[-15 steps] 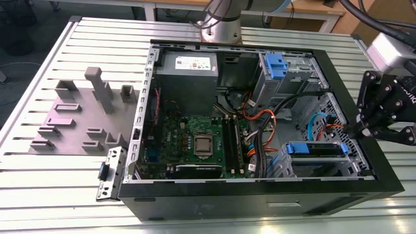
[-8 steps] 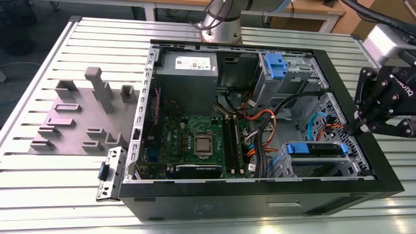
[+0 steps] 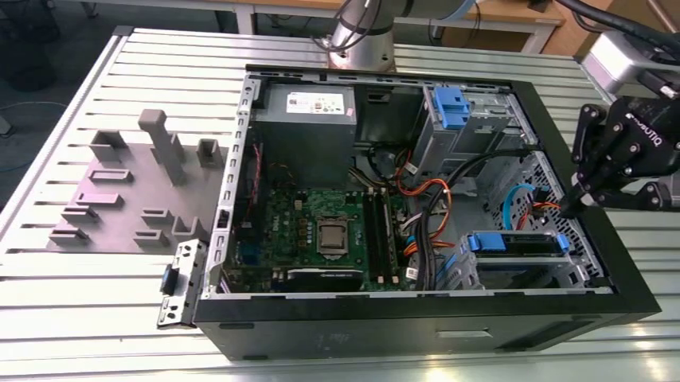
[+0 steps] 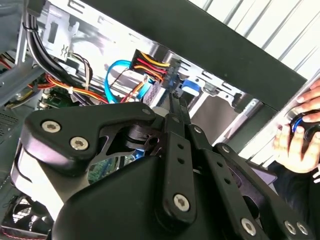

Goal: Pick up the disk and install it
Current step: 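Insert the first disk wire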

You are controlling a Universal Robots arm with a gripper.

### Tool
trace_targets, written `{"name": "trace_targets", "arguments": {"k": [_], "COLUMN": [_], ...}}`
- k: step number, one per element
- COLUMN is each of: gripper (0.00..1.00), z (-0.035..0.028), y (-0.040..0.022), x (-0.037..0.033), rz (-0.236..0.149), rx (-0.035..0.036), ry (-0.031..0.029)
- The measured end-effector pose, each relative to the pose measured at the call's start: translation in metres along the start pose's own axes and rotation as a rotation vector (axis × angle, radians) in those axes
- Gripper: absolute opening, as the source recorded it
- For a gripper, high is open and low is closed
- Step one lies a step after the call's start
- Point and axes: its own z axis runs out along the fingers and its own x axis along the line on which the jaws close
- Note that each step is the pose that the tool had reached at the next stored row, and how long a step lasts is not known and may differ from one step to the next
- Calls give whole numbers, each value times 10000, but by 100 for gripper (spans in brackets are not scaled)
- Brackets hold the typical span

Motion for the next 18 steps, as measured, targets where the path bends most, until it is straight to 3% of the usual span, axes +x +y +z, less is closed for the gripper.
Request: {"name": "trace_targets", "arguments": {"k": [6, 10, 18], "gripper": [11, 11, 18], "z": [35, 35, 34], "y": [-48, -50, -74], "x": [-58, -63, -114], "rz": [-8, -7, 3], "rx": [-140, -148, -169], "ry": [-1, 22, 222]}}
